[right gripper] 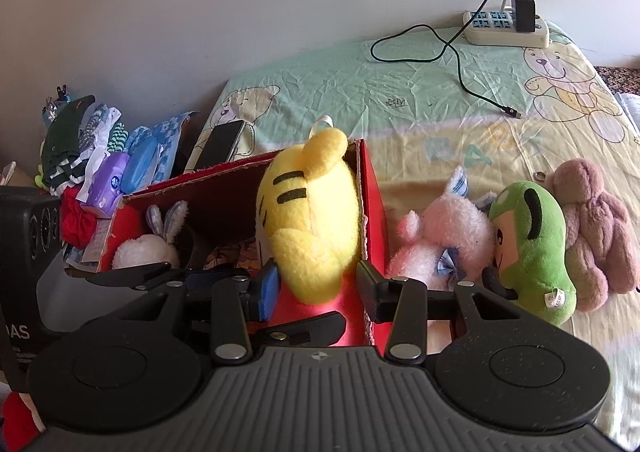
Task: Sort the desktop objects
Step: 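Lower the tiger plush into the red box and open the right tool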
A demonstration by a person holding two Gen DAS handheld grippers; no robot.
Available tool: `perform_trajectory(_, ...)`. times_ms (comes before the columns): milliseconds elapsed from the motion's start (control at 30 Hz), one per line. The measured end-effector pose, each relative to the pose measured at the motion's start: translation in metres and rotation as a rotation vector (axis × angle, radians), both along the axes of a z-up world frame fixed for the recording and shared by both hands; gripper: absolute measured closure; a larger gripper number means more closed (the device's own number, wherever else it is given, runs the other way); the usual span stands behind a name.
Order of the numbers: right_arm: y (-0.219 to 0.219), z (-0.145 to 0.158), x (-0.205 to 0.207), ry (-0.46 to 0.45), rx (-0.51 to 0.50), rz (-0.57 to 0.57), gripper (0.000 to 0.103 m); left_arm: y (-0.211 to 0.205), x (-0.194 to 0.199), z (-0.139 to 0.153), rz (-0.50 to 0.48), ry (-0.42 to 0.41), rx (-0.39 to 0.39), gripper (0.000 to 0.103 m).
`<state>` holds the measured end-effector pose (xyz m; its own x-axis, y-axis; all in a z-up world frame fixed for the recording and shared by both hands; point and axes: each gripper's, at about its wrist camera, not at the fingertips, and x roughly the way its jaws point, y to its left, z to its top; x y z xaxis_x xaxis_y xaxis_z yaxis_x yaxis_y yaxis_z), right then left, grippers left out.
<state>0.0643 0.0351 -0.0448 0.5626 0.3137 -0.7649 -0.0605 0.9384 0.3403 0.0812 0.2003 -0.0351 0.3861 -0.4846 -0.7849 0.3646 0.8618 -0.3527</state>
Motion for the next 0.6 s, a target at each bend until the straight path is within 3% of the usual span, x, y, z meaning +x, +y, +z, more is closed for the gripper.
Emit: perform_trajectory(600, -0.009, 0.005, -0.019, -0.024, 0.086, -0.048, 0.058, 0.005, -0.018, 0.014, 0.075, -0.057, 0.11, 0.002)
